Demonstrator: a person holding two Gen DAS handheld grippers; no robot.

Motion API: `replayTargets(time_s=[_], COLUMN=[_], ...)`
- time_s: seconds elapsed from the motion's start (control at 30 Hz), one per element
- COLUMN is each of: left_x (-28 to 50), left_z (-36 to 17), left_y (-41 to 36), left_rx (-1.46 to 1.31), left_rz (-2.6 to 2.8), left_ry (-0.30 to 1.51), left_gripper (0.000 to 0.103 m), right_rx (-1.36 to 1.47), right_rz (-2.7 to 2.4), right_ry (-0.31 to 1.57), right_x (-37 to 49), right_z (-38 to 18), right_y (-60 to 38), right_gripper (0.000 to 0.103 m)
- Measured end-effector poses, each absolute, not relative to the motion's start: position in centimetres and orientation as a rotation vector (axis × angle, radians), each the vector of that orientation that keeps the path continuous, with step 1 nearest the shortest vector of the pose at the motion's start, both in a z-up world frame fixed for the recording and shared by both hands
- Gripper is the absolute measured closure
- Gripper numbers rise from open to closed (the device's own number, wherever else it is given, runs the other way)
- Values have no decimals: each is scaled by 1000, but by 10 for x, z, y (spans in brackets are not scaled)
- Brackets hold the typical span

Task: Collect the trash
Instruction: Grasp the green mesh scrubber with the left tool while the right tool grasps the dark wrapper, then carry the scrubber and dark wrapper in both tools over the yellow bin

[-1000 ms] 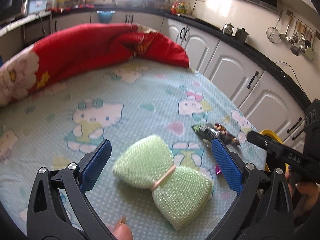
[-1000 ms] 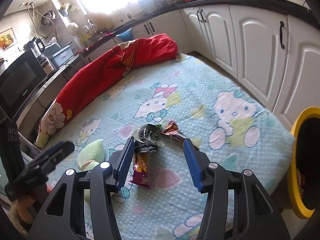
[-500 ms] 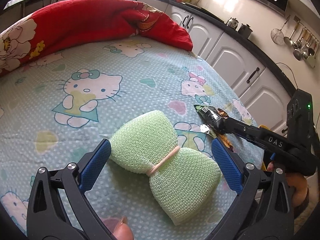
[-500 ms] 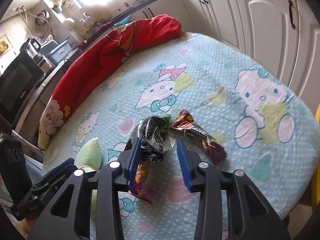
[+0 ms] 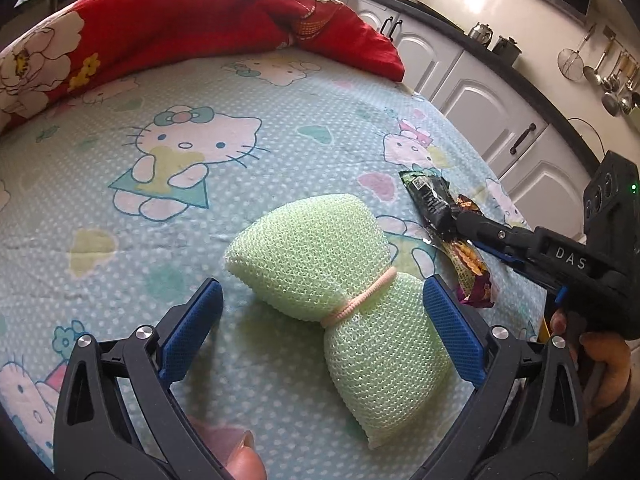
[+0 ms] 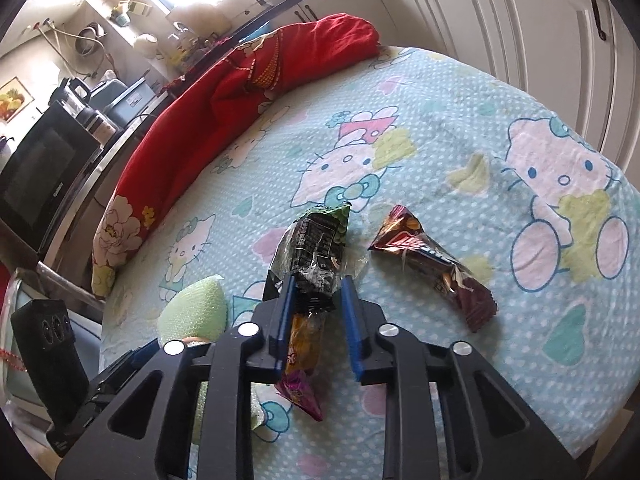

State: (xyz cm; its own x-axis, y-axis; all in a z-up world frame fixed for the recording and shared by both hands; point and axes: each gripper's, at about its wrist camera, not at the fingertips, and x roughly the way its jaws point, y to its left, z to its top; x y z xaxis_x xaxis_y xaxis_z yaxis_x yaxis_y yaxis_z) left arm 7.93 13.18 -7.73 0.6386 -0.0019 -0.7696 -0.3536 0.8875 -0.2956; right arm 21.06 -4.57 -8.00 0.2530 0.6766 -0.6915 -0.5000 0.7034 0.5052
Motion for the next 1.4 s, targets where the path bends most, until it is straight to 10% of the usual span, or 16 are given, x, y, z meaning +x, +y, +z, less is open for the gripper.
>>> replayTargets(time_s=[0.77, 1.4], left_x=[83, 109], left_z=[-58, 3], left_y=[122, 78], left_rx=[-424, -354], left_rz=[123, 32], left_ry=[810, 664], left_gripper=[69, 71], right_rx=[108, 161], right_rz=[790, 701], right_ry=[850, 780], right_x=[192, 196], right_z=[-43, -19], right_y=[-67, -138], right_gripper=[93, 93])
